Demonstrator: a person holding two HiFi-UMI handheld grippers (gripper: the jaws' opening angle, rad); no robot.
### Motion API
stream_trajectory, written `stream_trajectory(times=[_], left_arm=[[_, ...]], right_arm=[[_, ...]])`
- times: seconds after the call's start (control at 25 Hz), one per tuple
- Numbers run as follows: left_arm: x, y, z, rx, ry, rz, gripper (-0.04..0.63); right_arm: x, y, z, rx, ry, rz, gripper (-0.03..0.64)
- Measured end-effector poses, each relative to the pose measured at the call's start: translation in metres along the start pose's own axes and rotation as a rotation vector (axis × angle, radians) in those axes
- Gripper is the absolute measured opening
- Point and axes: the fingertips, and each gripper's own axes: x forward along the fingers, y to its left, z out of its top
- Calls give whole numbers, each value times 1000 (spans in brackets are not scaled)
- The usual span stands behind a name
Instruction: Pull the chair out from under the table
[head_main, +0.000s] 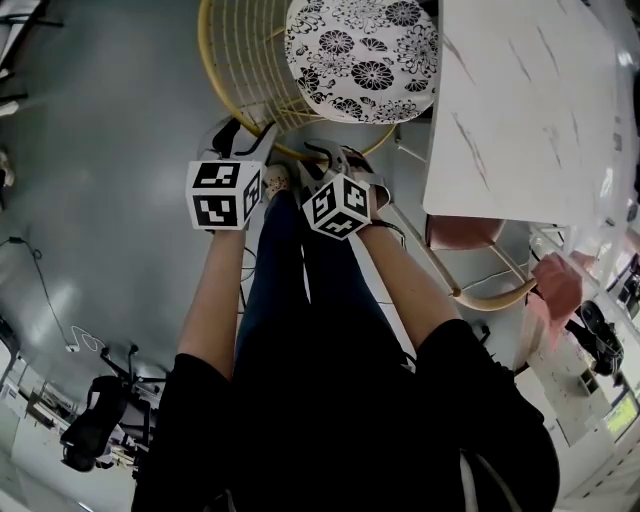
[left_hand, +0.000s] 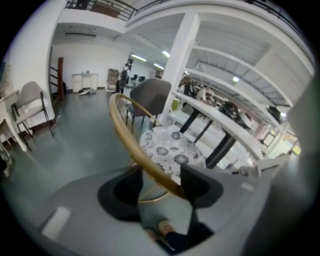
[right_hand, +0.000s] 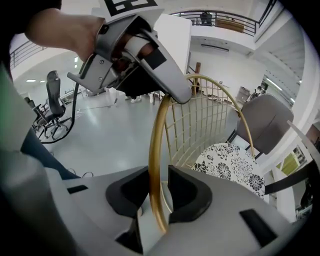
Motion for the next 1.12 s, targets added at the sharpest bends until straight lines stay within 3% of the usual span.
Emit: stream_trajectory(times=[0.12,0.24,0.48,1.12], left_arm=[[1,-1,2,5,-22,-29,224],[-1,-2,3,-26,-70,-74,206],[-1,1,4,-113,-129,-104,169],[-7,2,6,-182,-171,-115,147]], right_arm=[[3,7,4,-58,-1,19,52],[4,10,6,-86,-1,22,32],[8,10,6,-95,1,32,26],[6,13,6,-208,16,78,28]])
